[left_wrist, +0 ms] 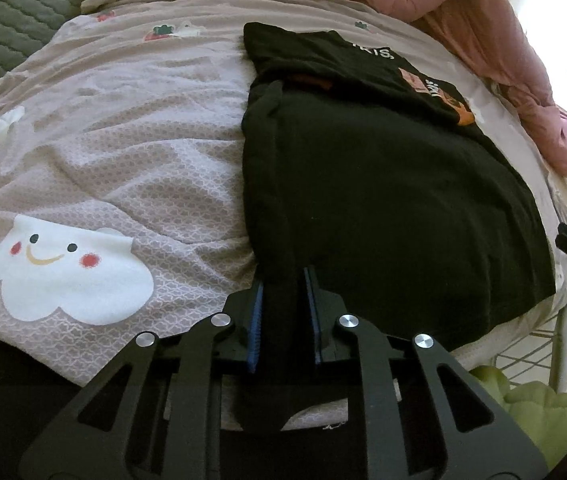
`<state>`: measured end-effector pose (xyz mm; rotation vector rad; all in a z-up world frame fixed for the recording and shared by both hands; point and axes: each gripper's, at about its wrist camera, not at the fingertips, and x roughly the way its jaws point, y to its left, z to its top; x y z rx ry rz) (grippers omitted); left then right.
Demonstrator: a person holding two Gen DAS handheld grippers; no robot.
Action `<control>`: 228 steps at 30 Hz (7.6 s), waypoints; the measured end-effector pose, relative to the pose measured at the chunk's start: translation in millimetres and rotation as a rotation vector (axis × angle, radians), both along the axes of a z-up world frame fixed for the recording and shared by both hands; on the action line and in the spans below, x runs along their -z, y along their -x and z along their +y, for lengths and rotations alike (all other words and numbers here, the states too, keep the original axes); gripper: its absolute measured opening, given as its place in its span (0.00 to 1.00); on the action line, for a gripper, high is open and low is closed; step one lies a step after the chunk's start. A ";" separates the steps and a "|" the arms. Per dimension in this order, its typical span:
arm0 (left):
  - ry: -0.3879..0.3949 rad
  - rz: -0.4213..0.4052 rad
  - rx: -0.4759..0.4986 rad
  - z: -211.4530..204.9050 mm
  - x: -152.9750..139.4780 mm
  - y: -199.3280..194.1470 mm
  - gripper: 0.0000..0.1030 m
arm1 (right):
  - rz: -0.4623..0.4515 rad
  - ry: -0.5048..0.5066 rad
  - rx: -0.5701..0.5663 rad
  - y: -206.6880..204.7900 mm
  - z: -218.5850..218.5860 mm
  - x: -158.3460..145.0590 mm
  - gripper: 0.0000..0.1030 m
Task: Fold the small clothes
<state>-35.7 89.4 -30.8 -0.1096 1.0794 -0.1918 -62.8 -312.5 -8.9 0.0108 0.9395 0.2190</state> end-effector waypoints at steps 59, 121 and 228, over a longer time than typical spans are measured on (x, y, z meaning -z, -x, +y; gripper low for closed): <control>0.022 -0.165 -0.059 -2.0 -73.1 -25.5 0.03 | -0.196 -0.274 -0.030 -29.4 -23.8 -45.7 0.09; -0.078 -0.339 -0.155 2.0 -57.7 -179.8 0.59 | -0.195 -0.097 0.256 -188.1 -6.2 -19.8 0.55; -0.071 -0.236 -0.143 -5.3 -18.6 -250.3 0.56 | -0.187 0.047 0.194 -266.9 46.1 -0.9 0.35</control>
